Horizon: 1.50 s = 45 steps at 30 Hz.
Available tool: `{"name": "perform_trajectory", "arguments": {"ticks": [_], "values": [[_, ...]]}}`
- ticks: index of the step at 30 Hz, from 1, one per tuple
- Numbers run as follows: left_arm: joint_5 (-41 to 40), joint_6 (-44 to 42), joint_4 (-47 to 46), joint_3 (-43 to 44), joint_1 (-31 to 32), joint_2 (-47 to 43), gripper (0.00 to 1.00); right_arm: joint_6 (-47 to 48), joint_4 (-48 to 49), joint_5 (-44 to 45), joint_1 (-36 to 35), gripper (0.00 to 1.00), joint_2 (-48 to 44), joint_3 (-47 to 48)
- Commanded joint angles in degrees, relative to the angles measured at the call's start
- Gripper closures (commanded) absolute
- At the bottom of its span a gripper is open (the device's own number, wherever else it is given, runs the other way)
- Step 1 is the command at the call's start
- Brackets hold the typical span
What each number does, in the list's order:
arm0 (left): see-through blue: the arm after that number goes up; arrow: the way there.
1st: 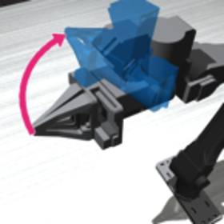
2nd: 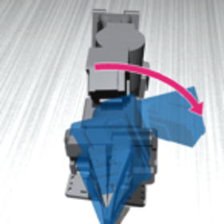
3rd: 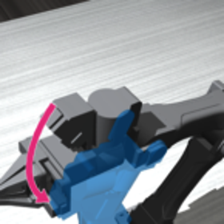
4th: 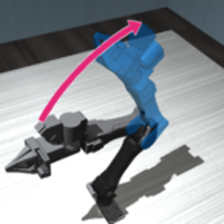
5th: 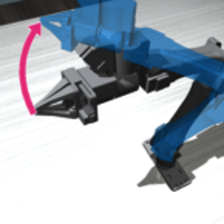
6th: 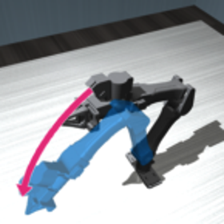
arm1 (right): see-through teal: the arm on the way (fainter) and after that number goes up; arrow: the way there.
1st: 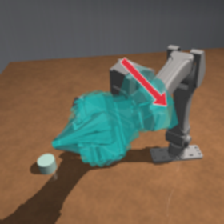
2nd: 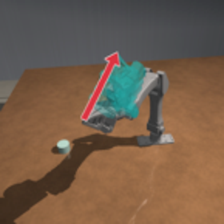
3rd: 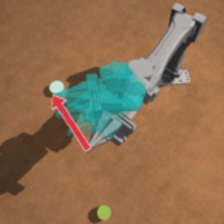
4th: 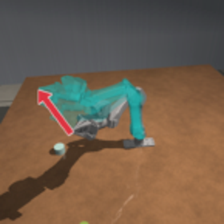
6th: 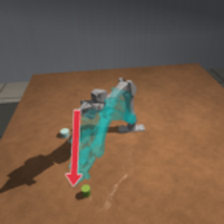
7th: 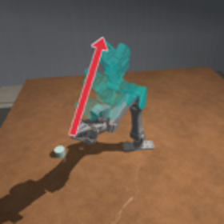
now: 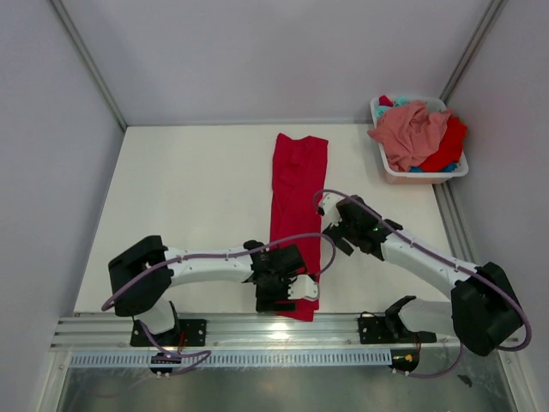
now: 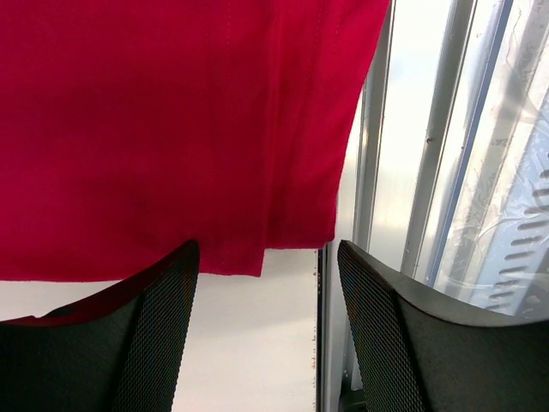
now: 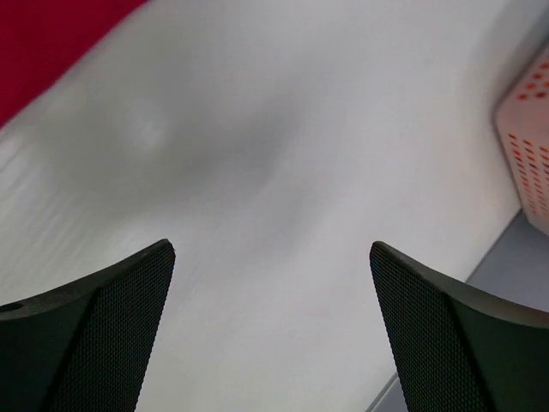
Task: Fold and stack the t-shirts
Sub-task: Fold the tshirt
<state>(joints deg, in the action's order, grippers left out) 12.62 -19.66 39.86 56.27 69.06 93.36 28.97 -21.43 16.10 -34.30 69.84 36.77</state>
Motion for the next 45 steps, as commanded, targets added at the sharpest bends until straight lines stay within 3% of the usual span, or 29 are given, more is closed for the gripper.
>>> {"name": "perform_trajectory", "arguments": {"ticks": [1,6,13,23,34,45], "values": [[0.2,-0.9,-0.6,2.6,0.2,-0.6,0.33,-5.4,7.0,7.3,5.8,0.01,-0.8,5.2],[0.1,-1.2,1.0,3.4,0.2,-2.7,0.33,-6.0,10.4,9.1,12.0,0.01,2.3,8.3],[2.8,-0.6,2.8,3.4,0.1,-4.2,0.33,-13.3,6.3,0.5,25.1,0.01,15.6,18.6],[3.1,-2.7,3.4,2.5,3.8,-1.3,0.36,-13.1,6.6,-0.3,26.8,0.01,18.7,19.9],[0.5,-4.3,1.2,3.8,4.5,5.0,0.36,-12.4,6.6,-1.2,26.8,0.01,18.6,19.5],[-2.3,-3.4,-0.2,5.5,4.5,5.1,0.39,-12.0,6.1,-3.5,26.8,0.01,17.3,18.5]]}}
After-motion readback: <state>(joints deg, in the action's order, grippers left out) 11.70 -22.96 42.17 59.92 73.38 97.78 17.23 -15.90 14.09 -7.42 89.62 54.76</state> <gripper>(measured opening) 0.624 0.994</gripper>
